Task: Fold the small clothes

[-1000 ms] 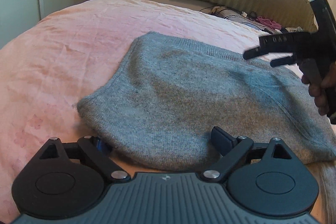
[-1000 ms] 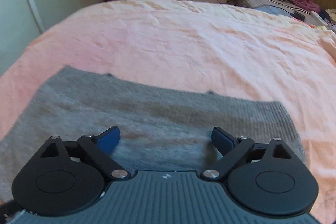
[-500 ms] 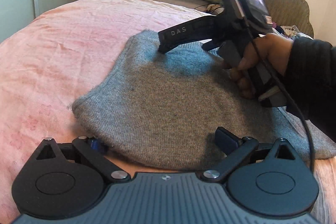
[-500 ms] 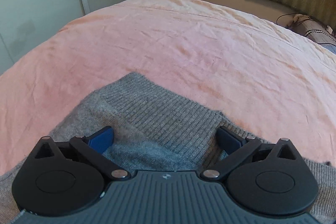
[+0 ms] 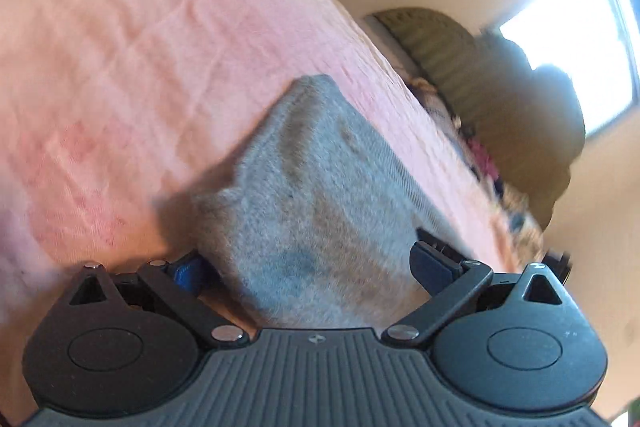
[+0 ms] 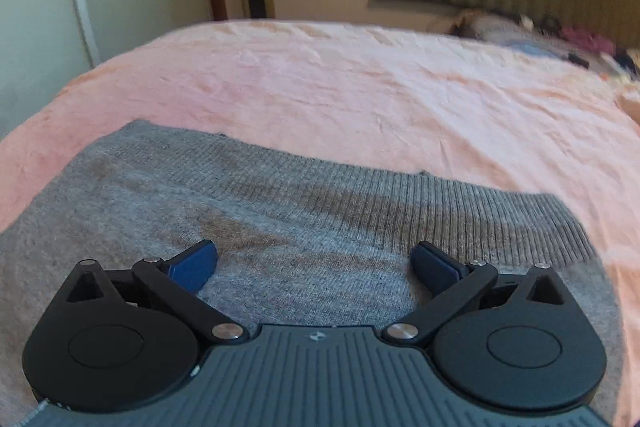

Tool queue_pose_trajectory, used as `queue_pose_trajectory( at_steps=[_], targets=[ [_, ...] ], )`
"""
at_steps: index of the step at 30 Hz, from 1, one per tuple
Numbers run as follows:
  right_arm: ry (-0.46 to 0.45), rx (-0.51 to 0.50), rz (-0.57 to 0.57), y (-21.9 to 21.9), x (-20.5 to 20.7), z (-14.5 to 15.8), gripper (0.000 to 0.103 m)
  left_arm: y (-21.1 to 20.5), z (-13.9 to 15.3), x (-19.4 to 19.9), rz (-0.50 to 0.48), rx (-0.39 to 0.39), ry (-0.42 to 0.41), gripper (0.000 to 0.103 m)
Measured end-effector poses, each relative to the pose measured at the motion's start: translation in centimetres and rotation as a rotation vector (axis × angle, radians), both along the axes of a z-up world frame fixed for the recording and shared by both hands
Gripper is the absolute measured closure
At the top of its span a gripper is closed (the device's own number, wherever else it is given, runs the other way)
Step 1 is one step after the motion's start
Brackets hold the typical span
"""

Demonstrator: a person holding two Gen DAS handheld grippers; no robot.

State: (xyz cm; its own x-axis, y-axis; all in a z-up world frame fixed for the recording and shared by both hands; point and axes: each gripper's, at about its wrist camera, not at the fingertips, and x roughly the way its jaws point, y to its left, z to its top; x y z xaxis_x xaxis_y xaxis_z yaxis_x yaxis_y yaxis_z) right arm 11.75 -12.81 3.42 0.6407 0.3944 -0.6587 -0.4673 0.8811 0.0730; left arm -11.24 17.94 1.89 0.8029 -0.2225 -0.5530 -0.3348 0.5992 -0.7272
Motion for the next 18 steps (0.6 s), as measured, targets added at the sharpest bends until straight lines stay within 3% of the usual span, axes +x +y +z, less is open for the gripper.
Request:
queue_pose_trajectory(
  at_steps=[4,8,10,12,13,14,18],
  targets=[
    [0.019,-0.011,-0.019,0.1,0.0,0.7,0.0,2.1,-0.9,-0.2,0.08,-0.217,0.023,0.002],
    [0.022,0.11,-0.048,-3.0,-2.5,3.2,0.0,2.7,-1.4,-0.8,0.104,-0.342,0.034,0.002],
    [0.015,0.109,-0.058,-4.8,-3.9,3.6,0.0,2.6,-1.5,-0.3,0.11,-0.33,0.045,0.002],
    [0.045,0.046,-0.071,-5.9,-4.5,2.3,0.0,2.4,-1.4,0.5,0.116,-0.307,0.056,0.008],
    [0.036,0.007,-0.078,-6.2,-4.8,1.4,0.0,2.2,-1.2,0.9,0.114,-0.286,0.064,0.008],
    [-0.028,-0.011,-0.057,-6.6,-5.6,0.7,0.0,2.0,-0.9,1.2,0.112,-0.267,0.071,0.008],
    [-0.033,0.096,-0.091,-7.9,-6.1,1.0,0.0,0.8,-0.4,1.9,0.103,-0.201,0.084,0.008]
  ],
)
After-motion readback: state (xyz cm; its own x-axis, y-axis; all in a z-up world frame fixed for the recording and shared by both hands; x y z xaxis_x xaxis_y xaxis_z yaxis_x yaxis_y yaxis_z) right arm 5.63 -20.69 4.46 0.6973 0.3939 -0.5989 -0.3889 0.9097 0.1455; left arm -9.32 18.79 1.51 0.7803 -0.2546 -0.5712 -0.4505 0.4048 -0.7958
